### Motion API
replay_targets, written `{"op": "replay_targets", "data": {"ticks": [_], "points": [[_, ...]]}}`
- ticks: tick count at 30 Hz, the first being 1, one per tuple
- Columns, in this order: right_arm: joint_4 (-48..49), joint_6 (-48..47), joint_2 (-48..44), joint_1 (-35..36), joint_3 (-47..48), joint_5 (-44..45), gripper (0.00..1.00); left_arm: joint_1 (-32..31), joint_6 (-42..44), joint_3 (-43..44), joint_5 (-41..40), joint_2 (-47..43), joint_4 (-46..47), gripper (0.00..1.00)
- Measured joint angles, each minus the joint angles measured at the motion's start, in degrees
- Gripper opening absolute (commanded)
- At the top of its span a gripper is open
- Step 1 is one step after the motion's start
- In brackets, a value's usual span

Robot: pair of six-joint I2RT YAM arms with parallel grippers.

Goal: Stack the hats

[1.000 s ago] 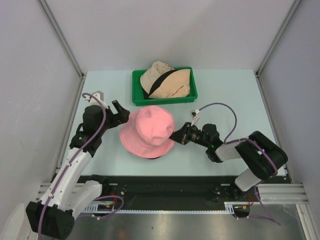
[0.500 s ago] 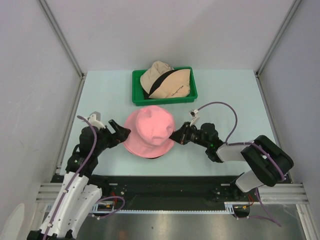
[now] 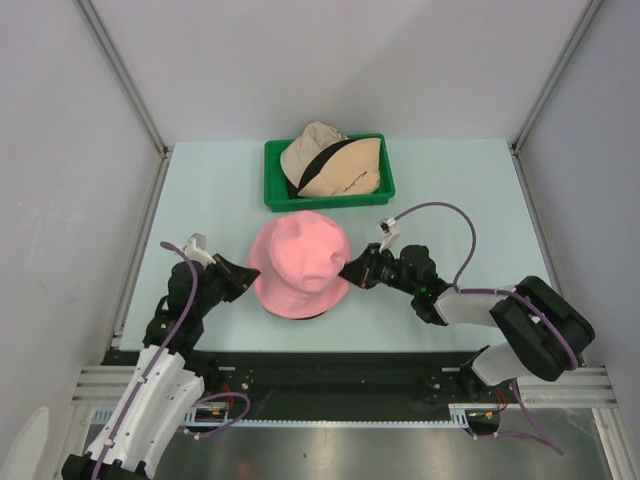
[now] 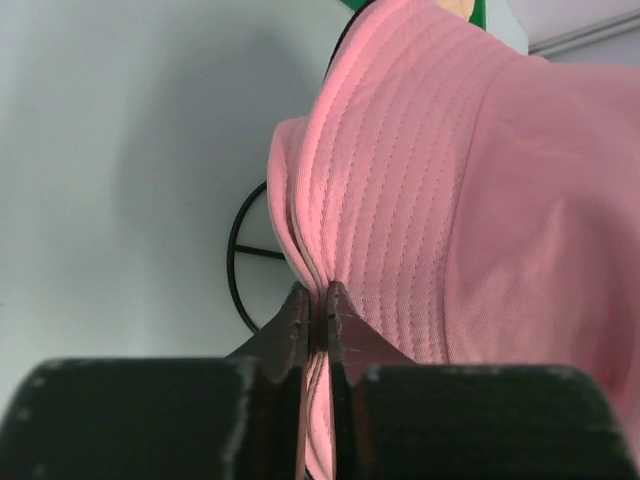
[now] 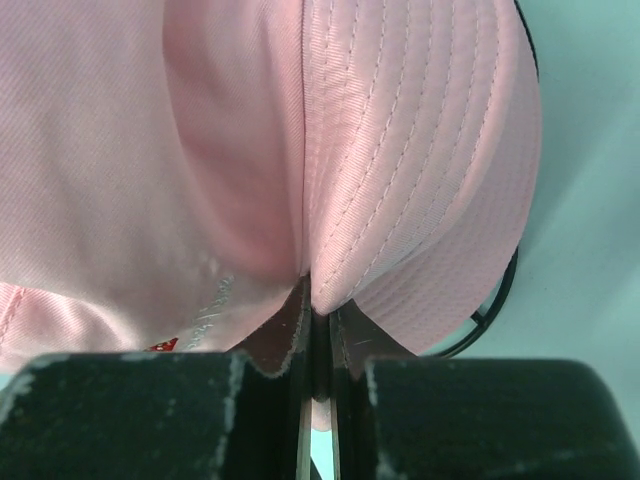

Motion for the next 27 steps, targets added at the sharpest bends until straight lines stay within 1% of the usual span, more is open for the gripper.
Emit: {"op": "replay_targets", "data": {"ticks": [1,4,10,14,17,19,20,22,23,26,27], "points": [[-0.61,-0.13,-0.55,0.07,0.00,0.26,0.00,0.00,-0.33,-0.72,0.00,0.22,1.03,0.00],[-2.93,-0.22,-2.75,0.26,0.00,0.98,0.00,-0.02,-1.40,-2.71,-0.11,1.84,4.85,0.00],[-8.72,-0.22,-8.50,1.53,-0.17,3.32,0.00,-0.04,-2.93,-5.49,-0.04,9.60,14.43,0.00],[-12.33,-0.26,-12.50,2.43,-0.37,4.87,0.00,-0.09,-2.82,-5.51,-0.22,14.03,17.90,0.00],[-13.25,-0.35,-12.61,2.45,-0.37,5.92,0.01,-0.09,-2.49,-5.51,-0.74,15.34,19.37,0.00],[-12.83,-0.35,-11.58,2.45,-0.35,6.10,0.10,-0.09,-2.19,-5.51,-1.09,15.89,20.15,0.00],[-12.72,-0.35,-11.17,2.45,-0.35,6.05,0.23,-0.09,-1.81,-5.51,-1.16,16.11,20.57,0.00],[-12.66,-0.42,-10.93,2.45,-0.35,5.64,0.38,-0.09,-0.90,-5.51,-1.16,16.24,21.11,0.00],[-13.16,-1.18,-11.23,2.45,-0.33,5.57,0.54,-0.09,-0.46,-5.51,-1.33,16.22,21.14,0.00],[-18.12,-3.34,-14.16,2.14,-0.33,5.55,0.71,-0.09,1.64,-5.42,-1.62,16.22,21.09,0.00],[-20.28,-4.37,-16.13,1.62,-0.31,5.27,0.73,-0.09,2.32,-5.38,-1.62,16.20,21.05,0.00]]}}
